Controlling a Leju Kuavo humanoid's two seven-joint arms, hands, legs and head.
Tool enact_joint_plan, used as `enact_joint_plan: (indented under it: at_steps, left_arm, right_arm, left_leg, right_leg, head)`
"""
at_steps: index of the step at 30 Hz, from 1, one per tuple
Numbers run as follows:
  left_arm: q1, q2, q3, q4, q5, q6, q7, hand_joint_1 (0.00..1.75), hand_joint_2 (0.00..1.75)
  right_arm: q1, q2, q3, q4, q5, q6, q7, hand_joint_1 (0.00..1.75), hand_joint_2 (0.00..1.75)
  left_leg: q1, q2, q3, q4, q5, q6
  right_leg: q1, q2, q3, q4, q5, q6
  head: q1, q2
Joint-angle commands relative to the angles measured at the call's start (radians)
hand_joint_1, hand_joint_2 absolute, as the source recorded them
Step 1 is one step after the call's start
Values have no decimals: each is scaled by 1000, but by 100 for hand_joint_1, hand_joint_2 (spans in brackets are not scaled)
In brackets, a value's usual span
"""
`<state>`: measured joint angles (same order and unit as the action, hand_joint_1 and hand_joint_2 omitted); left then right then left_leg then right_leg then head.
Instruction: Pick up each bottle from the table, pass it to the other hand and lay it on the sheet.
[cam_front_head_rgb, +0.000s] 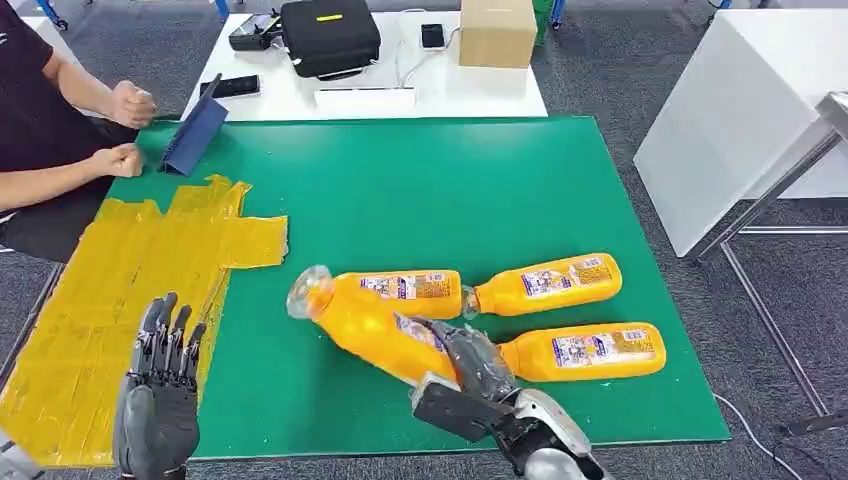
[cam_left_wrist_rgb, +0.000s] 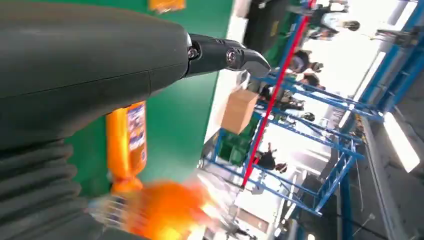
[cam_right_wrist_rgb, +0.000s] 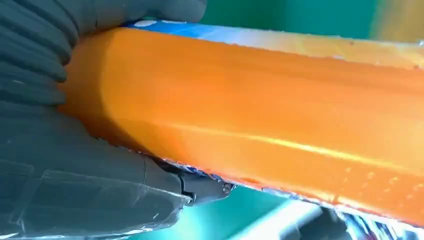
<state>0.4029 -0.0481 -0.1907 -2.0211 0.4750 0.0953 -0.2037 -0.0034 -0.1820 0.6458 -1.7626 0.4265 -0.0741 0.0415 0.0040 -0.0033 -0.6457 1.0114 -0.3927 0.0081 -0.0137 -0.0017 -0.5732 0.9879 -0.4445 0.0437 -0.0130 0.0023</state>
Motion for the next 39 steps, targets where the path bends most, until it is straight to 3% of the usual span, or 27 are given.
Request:
enact_joint_plan:
  at_steps: [1,8,18,23,27,31,39]
  left_arm:
    - [7,1,9,61,100,-71,40,0,175]
    - [-18,55,-53,68,136,-127,45,0,175]
    - [-21,55,-57,68,136,-127,45,0,175]
    - [-43,88,-91,72,154,-175,30,0,175]
    - [-52,92,-107,76,138,-178,22,0,175]
    - [-73,93,-111,87,146,-179,29,0,175]
    - [-85,93,-118,97,143,-193,29,0,175]
  right_arm:
    - [12,-6,-39,-178,-34,-11,-27,175,175]
    - [-83,-2,27,-64,-92,56,8,175,175]
    - [-90,2,30,-52,-91,56,7,175,175]
    - [-144,-1,90,-3,-172,138,13,175,175]
    - [-173,-1,130,8,-189,157,14,175,175]
    - [-195,53,164,38,-200,210,7,175,175]
    - [-215,48,204,46,-224,255,-16,175,175]
  left_leg:
    - [0,0,1,0,-1,0]
    - [1,2,3,-1,-1,-1]
    - [0,1,3,-1,0,0]
    - [0,2,1,-1,1,1]
    - [0,3,3,-1,0,0]
    - [0,2,2,-1,0,0]
    - [0,1,3,-1,0,0]
  right_leg:
    - [0,0,1,0,0,-1]
    - [1,1,-5,-1,-1,-1]
    - [0,1,3,-1,0,-1]
    - [0,1,2,-1,1,-1]
    - [1,2,4,-2,1,-2]
    - [0,2,2,-1,1,-1]
    - [1,1,4,-1,0,-1]
  head:
    - [1,0]
    - [1,0]
    - [0,0]
    - [0,0]
    - [0,0]
    - [0,0]
    - [0,0]
